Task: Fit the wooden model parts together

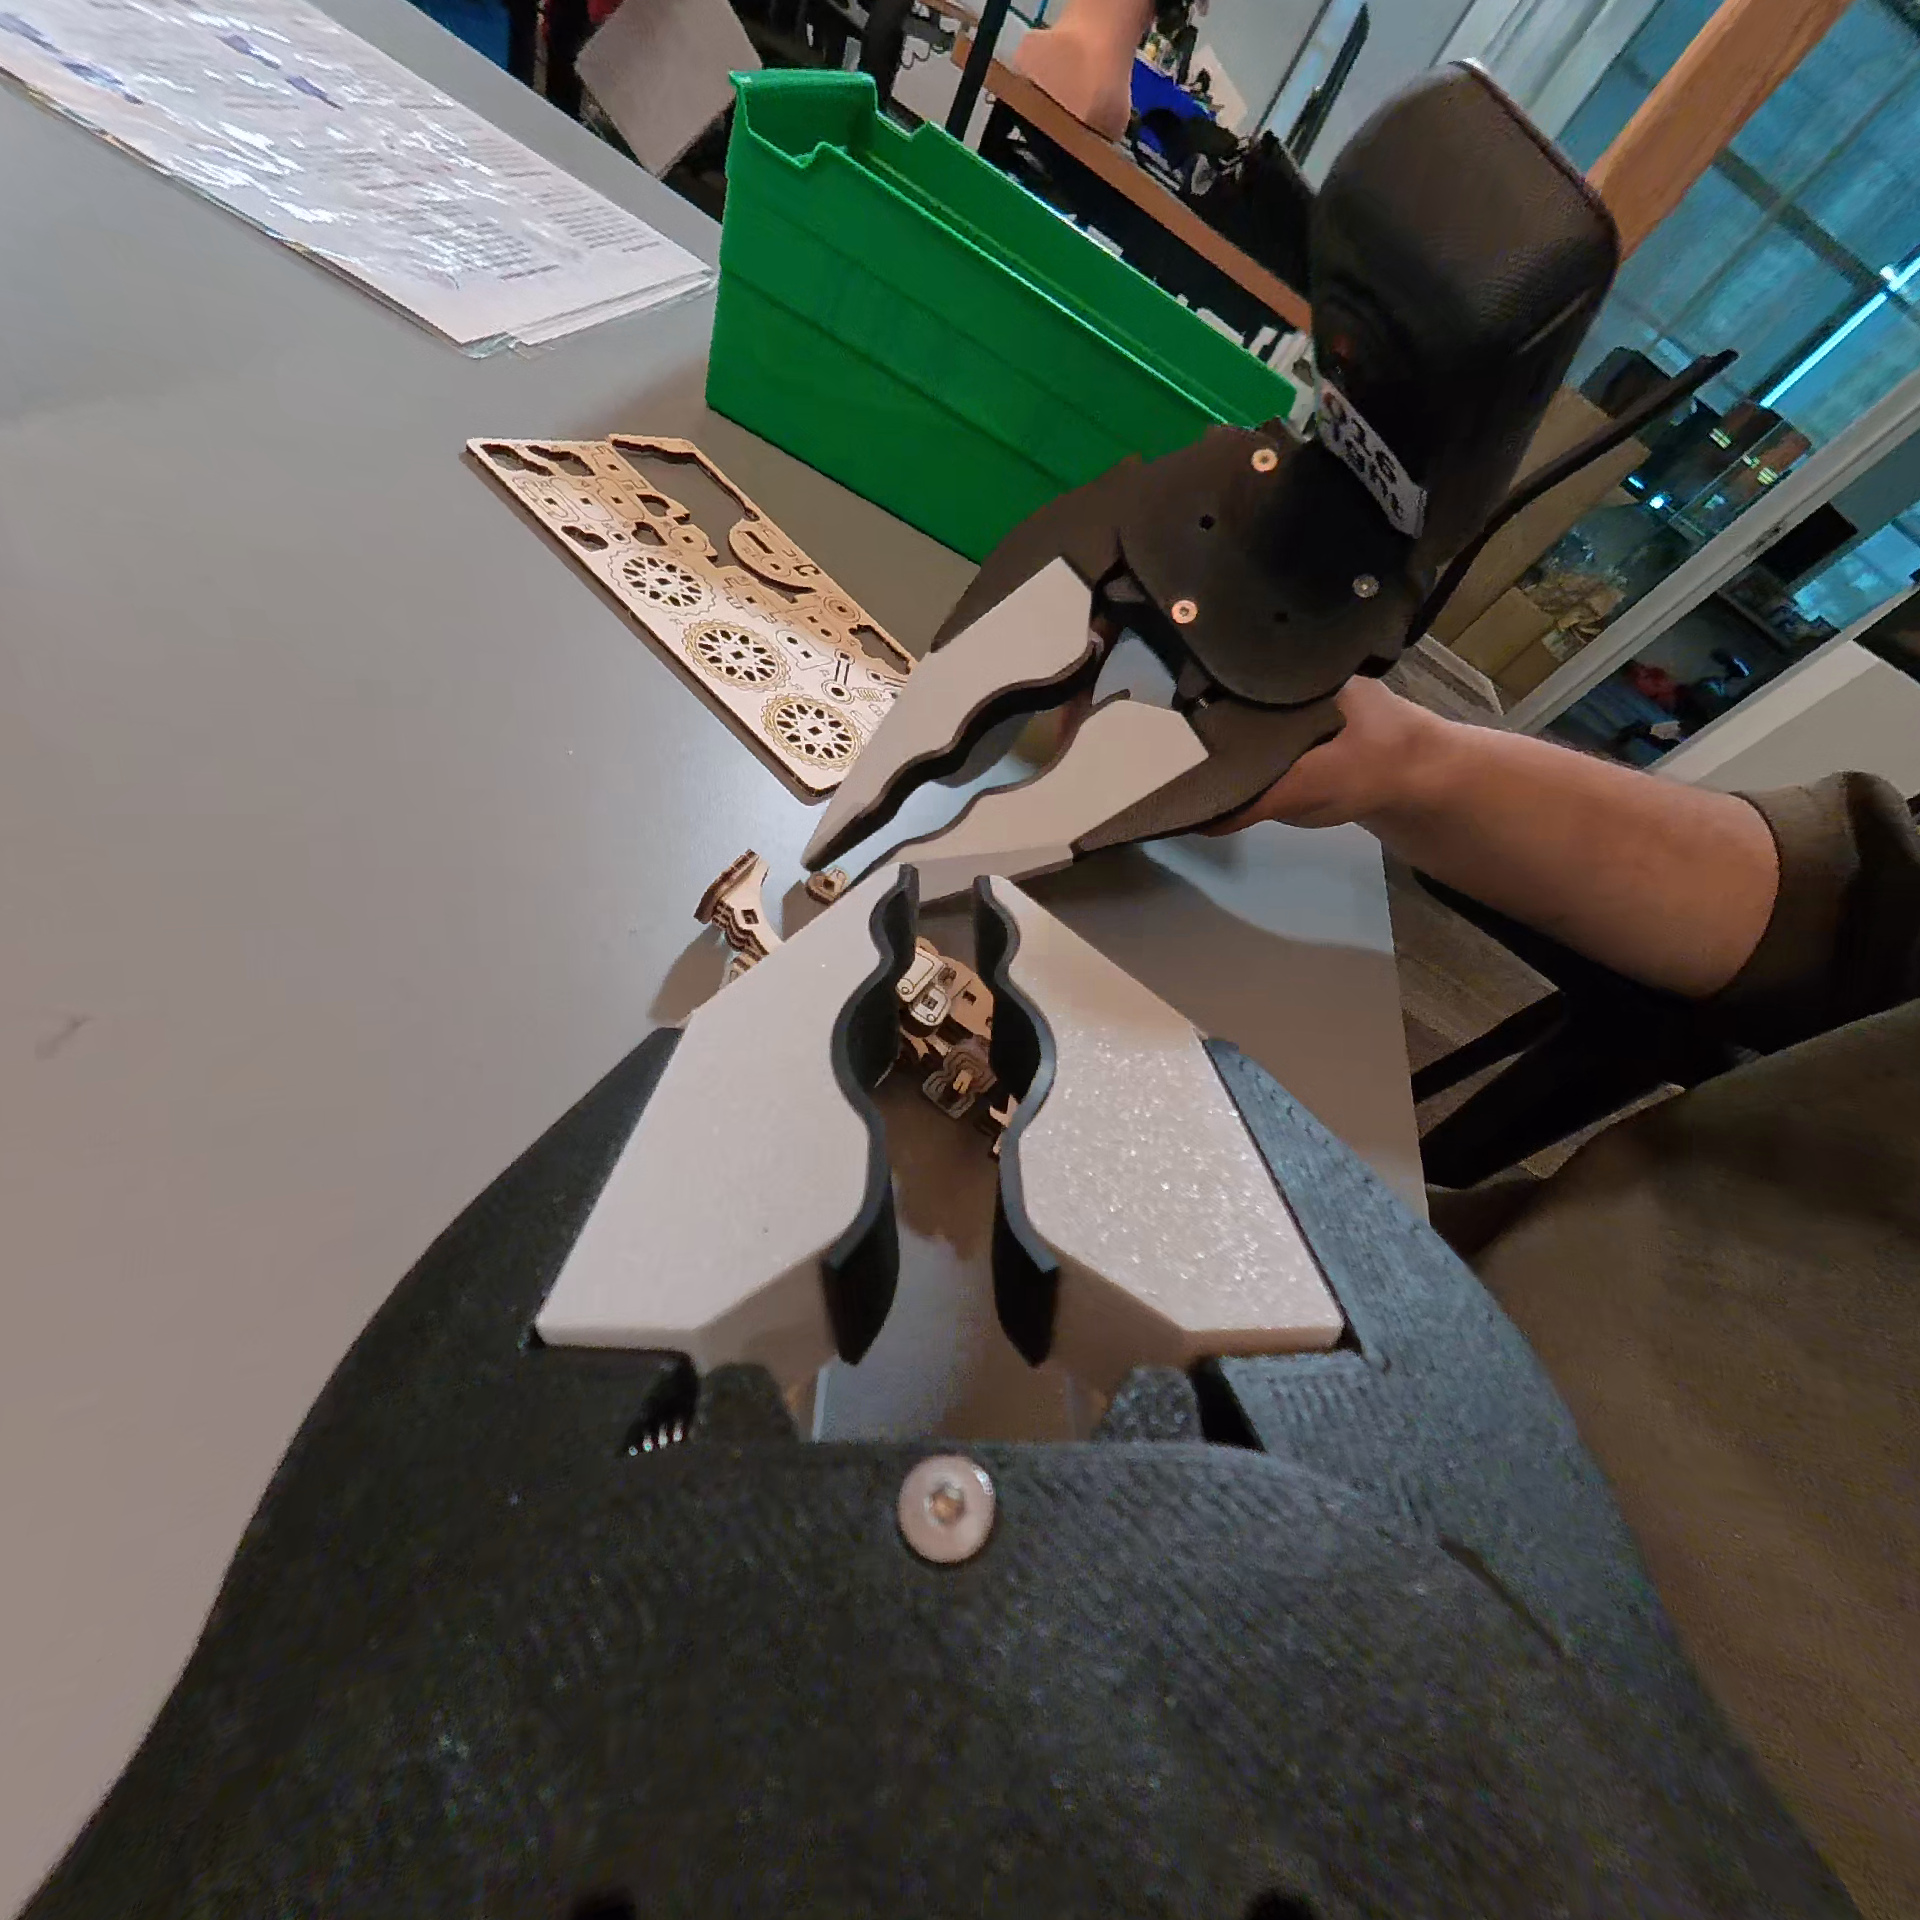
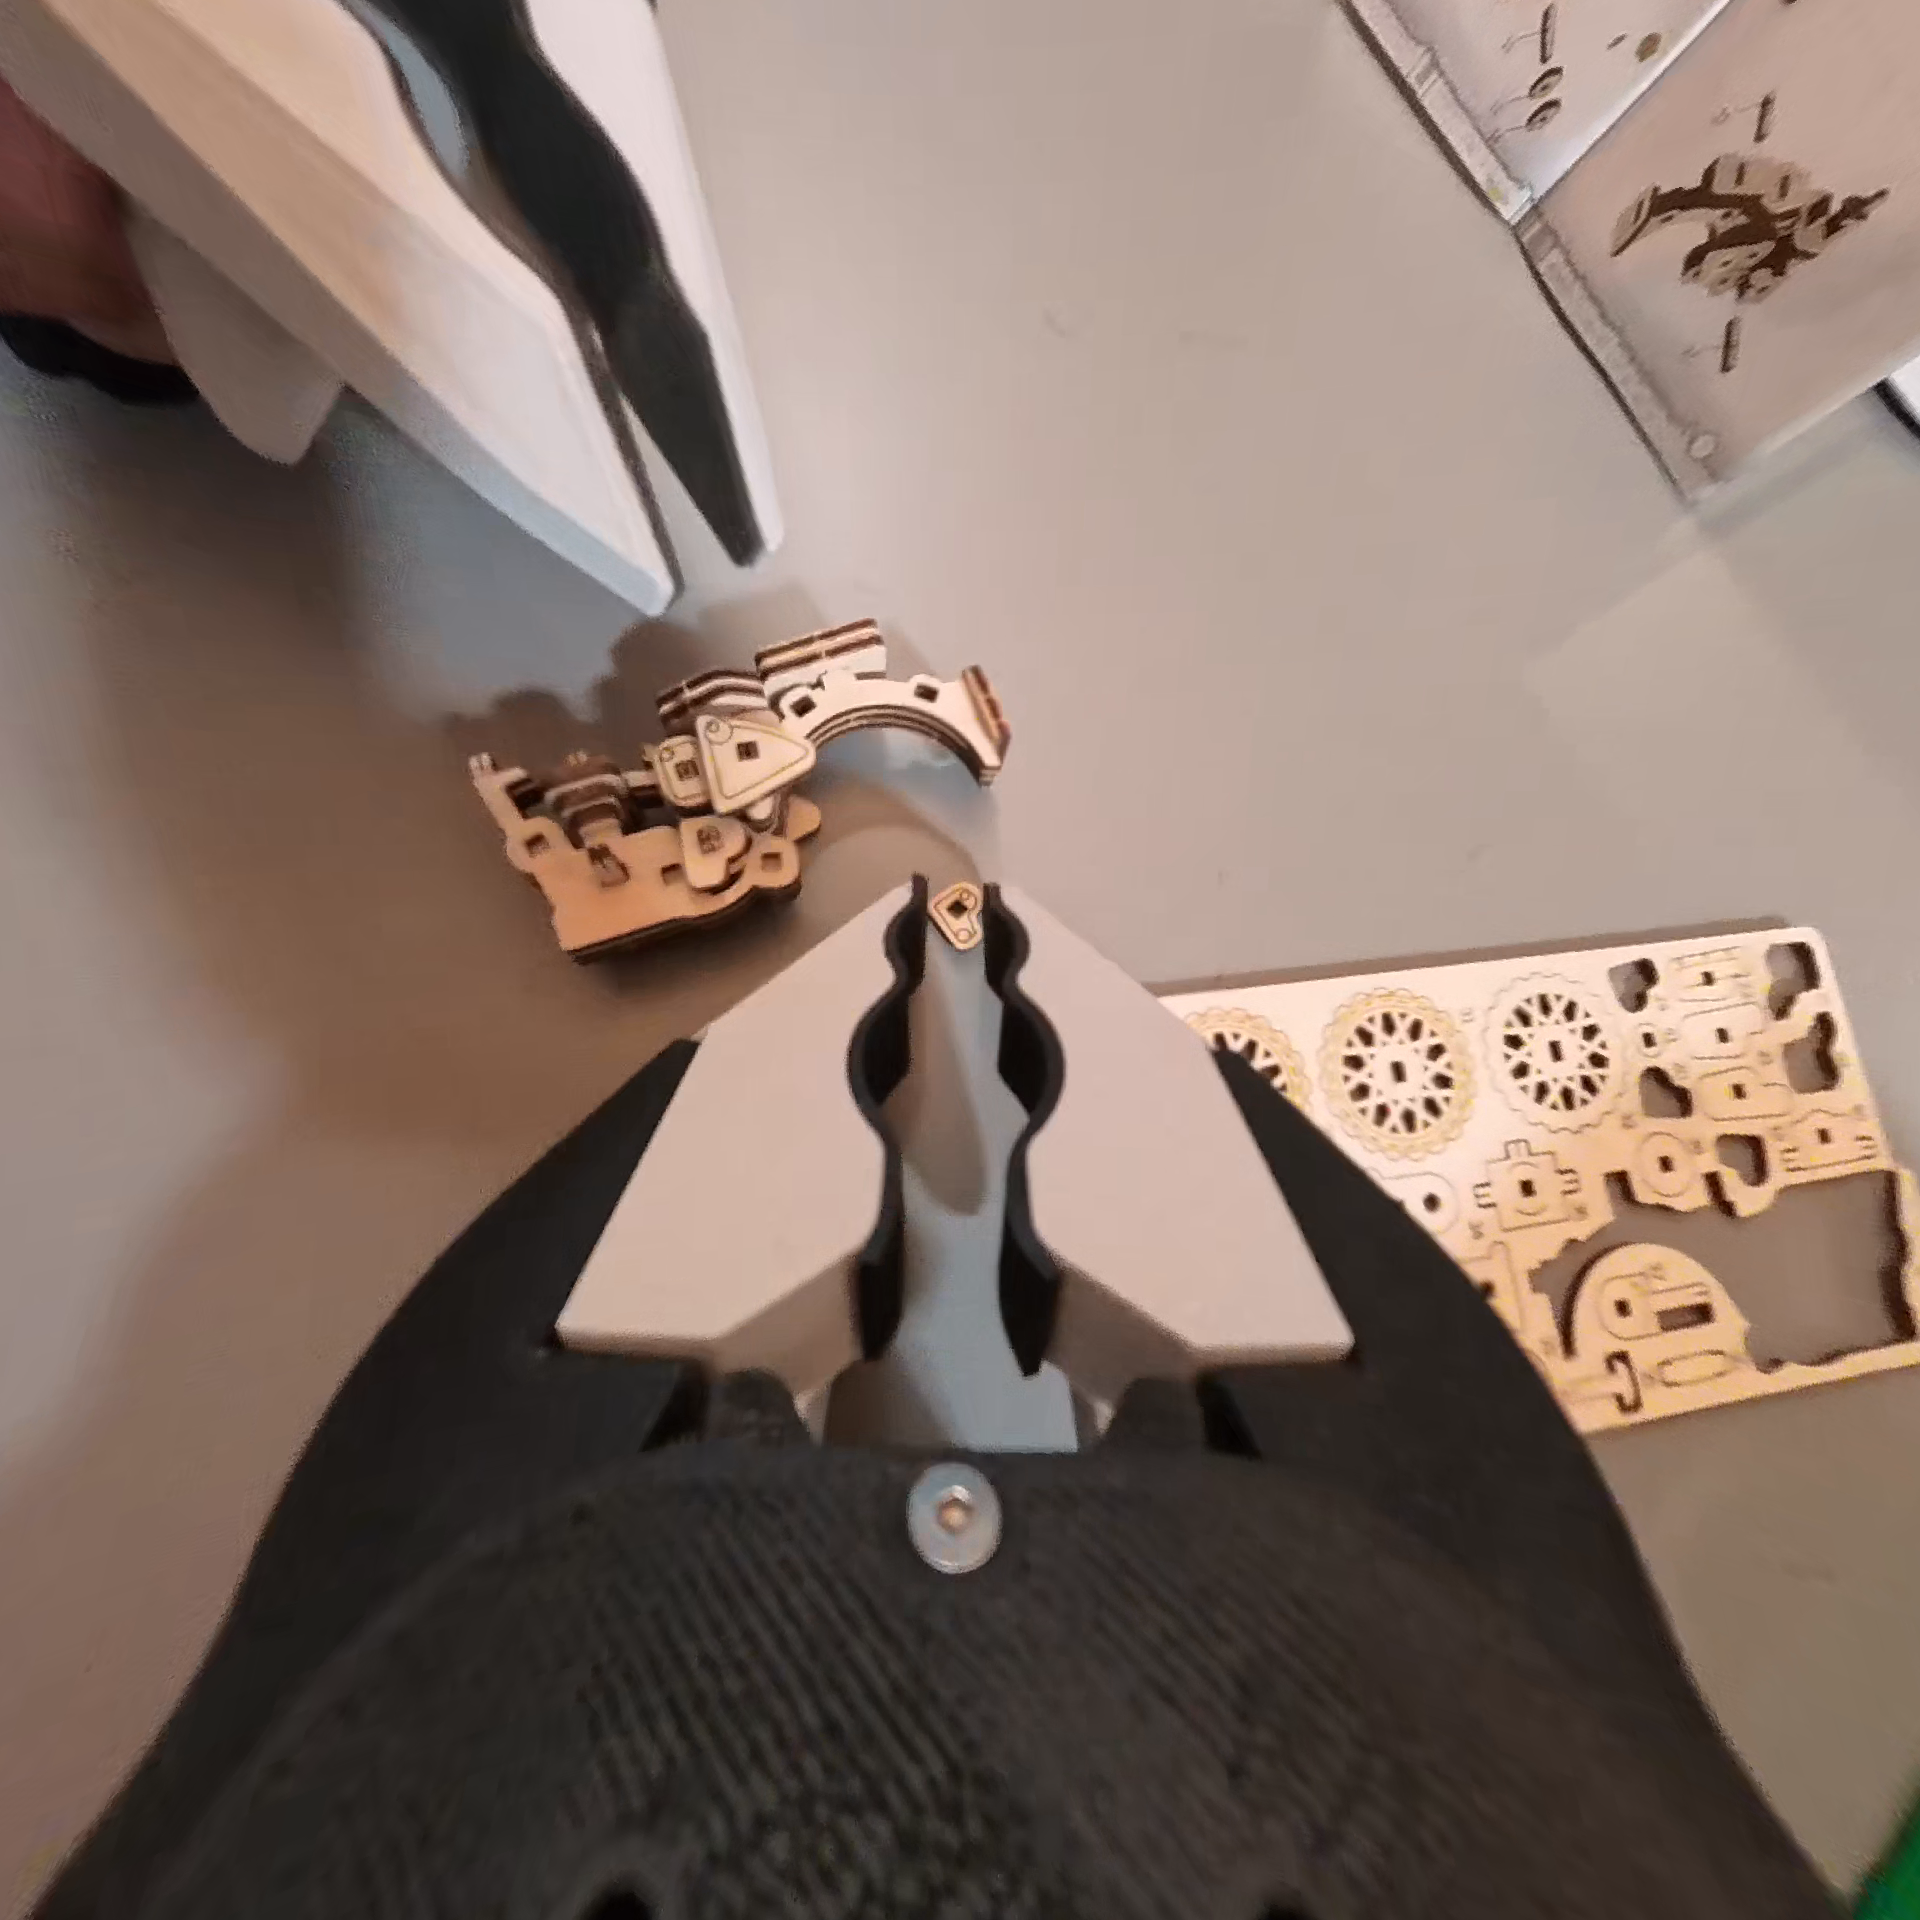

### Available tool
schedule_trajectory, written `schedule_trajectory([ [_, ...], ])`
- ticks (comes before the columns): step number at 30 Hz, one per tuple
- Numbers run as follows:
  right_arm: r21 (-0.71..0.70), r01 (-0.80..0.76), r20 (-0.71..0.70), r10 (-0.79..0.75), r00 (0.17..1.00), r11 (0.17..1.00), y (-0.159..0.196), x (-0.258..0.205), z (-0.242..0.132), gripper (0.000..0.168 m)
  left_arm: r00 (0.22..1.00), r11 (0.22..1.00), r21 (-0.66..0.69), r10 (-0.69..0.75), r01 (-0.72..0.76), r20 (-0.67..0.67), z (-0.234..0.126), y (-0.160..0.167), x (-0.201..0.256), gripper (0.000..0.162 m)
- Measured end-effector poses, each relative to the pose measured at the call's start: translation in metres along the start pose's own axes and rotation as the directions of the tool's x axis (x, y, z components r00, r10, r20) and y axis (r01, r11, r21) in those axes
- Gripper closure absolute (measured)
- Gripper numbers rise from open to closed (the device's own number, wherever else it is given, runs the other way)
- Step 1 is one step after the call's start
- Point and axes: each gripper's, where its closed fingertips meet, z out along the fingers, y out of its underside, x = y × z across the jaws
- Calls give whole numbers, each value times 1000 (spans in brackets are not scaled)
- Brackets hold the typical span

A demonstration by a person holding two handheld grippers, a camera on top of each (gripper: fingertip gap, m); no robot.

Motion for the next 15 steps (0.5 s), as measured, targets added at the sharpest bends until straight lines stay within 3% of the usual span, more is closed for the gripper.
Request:
schedule_trajectory([
  [3,31,28,-47,-26,999,999,-6,2,-10,159,1000,1000,4,0,0,-5,-1,0,1,151],
  [6,181,33,-69,-21,997,983,-35,-4,-36,159,1000,1000,0,-15,15,-20,-1,1,3,148],
  [9,313,161,-171,-111,979,936,-63,-8,-62,160,986,989,5,-145,146,-84,2,-1,9,141],
  [12,327,260,-227,-192,955,909,-69,-20,-65,159,857,897,45,-403,439,-322,-4,-19,30,123],
  [15,283,383,-297,-299,907,879,-71,-30,-61,160,722,785,64,-530,616,-445,-10,-29,31,125],
])
